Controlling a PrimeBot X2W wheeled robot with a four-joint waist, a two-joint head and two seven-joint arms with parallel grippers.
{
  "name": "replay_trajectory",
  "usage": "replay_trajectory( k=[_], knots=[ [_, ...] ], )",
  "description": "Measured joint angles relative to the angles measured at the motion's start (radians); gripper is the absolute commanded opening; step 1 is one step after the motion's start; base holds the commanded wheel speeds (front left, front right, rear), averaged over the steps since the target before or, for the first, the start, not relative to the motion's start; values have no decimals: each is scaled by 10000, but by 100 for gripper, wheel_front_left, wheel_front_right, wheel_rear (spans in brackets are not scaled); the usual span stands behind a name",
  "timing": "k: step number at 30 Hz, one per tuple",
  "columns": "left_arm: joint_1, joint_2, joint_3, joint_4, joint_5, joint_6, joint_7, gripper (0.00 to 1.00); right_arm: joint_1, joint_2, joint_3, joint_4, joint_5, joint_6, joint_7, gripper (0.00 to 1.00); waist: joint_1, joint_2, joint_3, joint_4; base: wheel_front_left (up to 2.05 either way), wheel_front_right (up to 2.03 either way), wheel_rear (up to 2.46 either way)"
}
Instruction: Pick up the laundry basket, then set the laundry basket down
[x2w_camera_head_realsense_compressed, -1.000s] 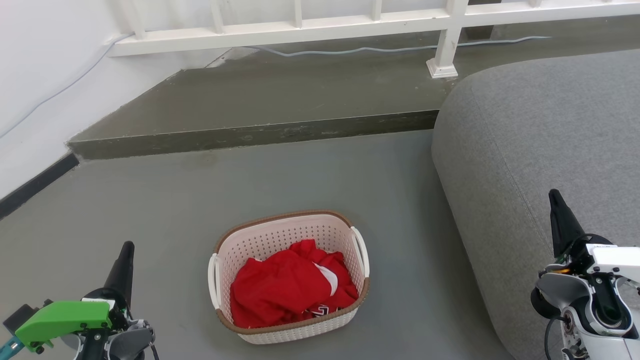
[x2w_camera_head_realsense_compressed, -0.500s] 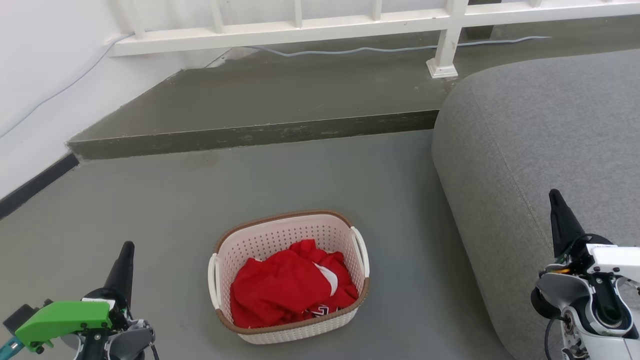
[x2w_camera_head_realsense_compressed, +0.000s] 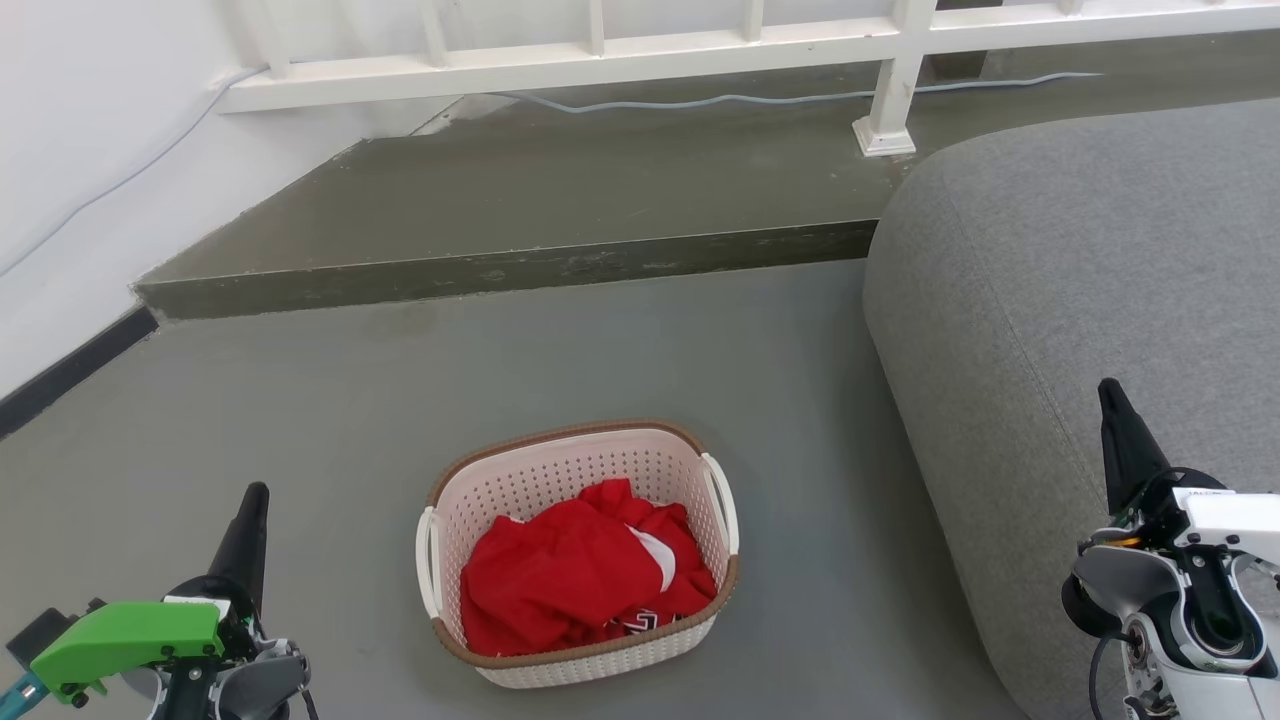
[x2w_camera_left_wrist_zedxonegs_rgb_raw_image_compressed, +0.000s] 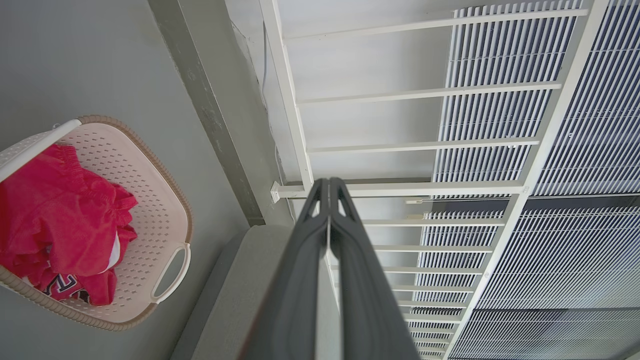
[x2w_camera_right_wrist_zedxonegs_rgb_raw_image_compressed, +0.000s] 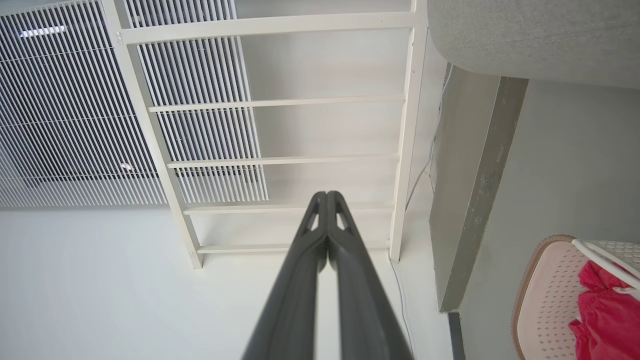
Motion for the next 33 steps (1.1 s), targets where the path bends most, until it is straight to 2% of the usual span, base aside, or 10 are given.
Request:
replay_trajectory(
  k=[33],
  knots=[
    [0, -2, -2, -4, 0, 0, -2, 0, 1, 12, -17, -6, 0, 0, 8, 0, 0, 0, 0, 0, 0, 0, 0]
  ],
)
